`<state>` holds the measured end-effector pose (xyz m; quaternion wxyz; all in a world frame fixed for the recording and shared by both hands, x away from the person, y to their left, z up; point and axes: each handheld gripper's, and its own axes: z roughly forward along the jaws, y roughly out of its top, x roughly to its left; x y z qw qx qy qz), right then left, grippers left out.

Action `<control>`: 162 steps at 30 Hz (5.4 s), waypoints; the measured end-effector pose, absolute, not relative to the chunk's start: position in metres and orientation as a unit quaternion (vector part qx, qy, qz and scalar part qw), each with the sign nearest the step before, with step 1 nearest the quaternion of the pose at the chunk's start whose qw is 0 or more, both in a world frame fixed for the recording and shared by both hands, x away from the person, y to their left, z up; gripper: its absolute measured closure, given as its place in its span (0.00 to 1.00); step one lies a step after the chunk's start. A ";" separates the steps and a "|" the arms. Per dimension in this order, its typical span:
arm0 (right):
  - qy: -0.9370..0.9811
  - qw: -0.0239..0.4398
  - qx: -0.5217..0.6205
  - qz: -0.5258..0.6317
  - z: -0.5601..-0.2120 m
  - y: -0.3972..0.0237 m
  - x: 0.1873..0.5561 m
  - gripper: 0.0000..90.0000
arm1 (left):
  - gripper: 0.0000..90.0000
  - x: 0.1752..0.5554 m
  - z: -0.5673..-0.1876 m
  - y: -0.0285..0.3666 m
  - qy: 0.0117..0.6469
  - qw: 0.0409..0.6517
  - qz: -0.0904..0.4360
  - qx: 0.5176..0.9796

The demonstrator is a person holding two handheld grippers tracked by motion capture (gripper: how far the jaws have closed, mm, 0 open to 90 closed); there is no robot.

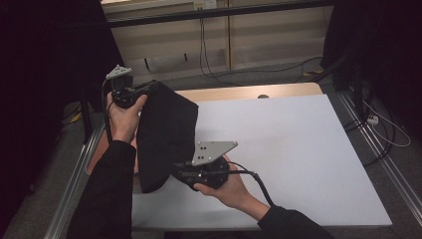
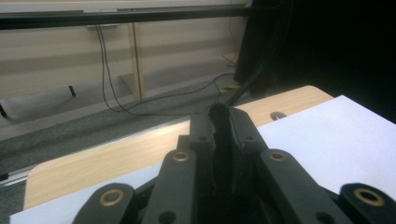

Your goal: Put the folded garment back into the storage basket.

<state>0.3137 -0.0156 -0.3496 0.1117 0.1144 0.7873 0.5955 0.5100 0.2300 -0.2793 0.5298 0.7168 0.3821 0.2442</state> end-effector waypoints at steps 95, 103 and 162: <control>0.809 0.076 0.097 0.574 -0.347 0.095 0.360 0.93 | 0.90 0.529 -0.301 0.348 0.466 0.515 0.253 0.674; 0.814 0.076 0.098 0.567 -0.351 0.101 0.360 0.93 | 0.90 0.531 -0.309 0.355 0.466 0.503 0.247 0.685; 0.827 0.059 0.108 0.549 -0.380 0.134 0.367 0.93 | 0.90 0.546 -0.375 0.374 0.497 0.418 0.231 0.724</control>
